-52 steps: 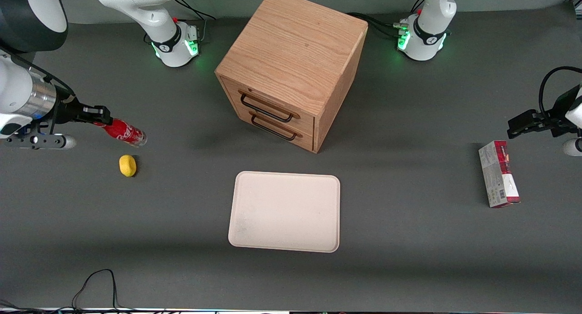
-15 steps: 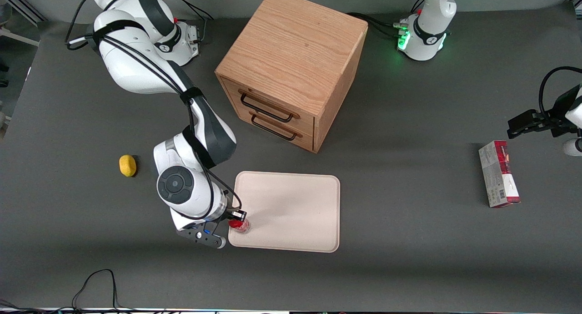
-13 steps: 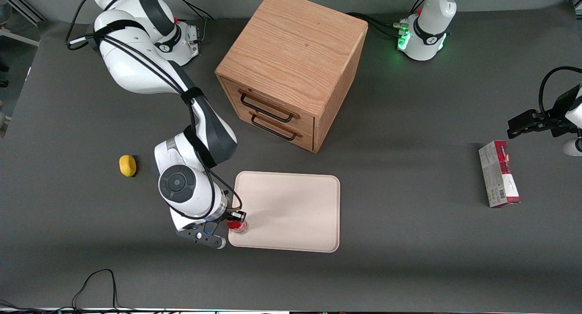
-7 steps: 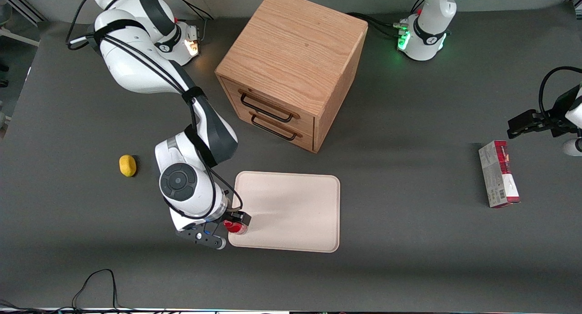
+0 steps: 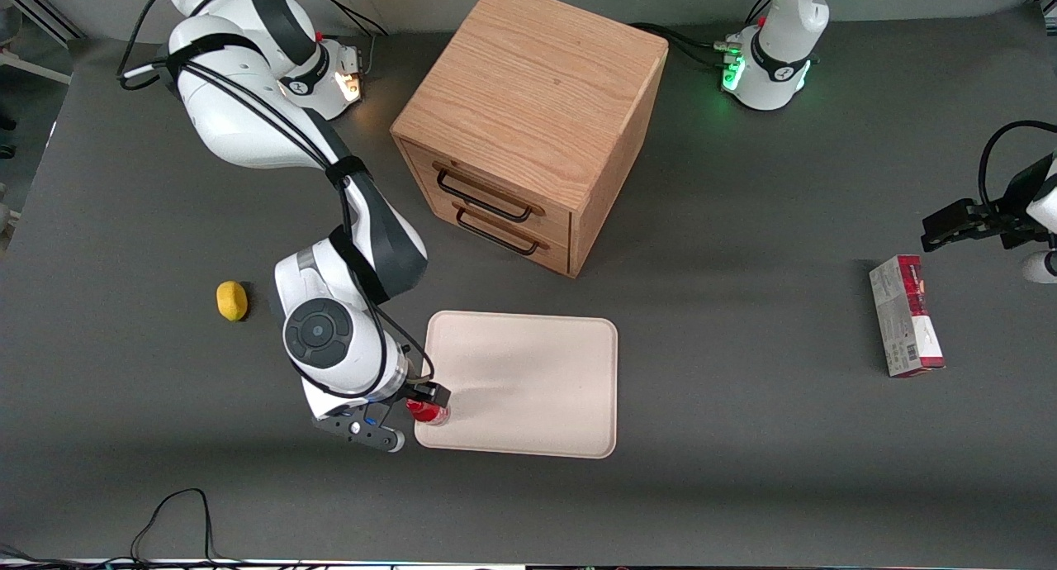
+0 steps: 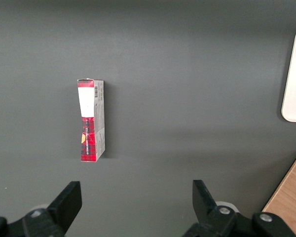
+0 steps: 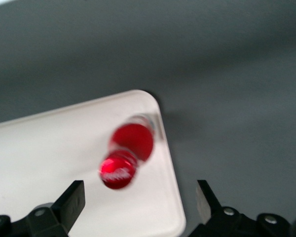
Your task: Place coke bottle on tray
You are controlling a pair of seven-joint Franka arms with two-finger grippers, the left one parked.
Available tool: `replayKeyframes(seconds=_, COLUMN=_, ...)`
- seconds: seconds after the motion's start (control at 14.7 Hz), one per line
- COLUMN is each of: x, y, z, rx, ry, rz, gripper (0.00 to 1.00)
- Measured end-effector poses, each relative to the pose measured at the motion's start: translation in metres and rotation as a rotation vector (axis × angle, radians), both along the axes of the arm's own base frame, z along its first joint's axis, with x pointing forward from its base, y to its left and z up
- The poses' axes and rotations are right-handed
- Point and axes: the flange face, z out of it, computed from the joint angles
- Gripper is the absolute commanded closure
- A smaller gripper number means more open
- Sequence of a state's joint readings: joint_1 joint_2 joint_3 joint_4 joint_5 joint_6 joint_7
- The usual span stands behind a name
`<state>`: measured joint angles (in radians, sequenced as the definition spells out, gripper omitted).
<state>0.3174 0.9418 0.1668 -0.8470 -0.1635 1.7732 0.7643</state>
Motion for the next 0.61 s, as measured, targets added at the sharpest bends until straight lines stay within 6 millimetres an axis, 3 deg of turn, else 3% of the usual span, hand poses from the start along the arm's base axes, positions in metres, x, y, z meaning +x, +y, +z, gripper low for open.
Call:
replayKeyframes(seconds=0.41, x=-0.007, y=-0.084, z=0.071, rx=-0.016, ry=0.105, rz=0.098, gripper=0.0)
replayKeyframes(seconds=0.61, x=-0.032, y=-0.13, z=0.1, rx=-0.003, ry=0.132, rz=0.179, gripper=0.0)
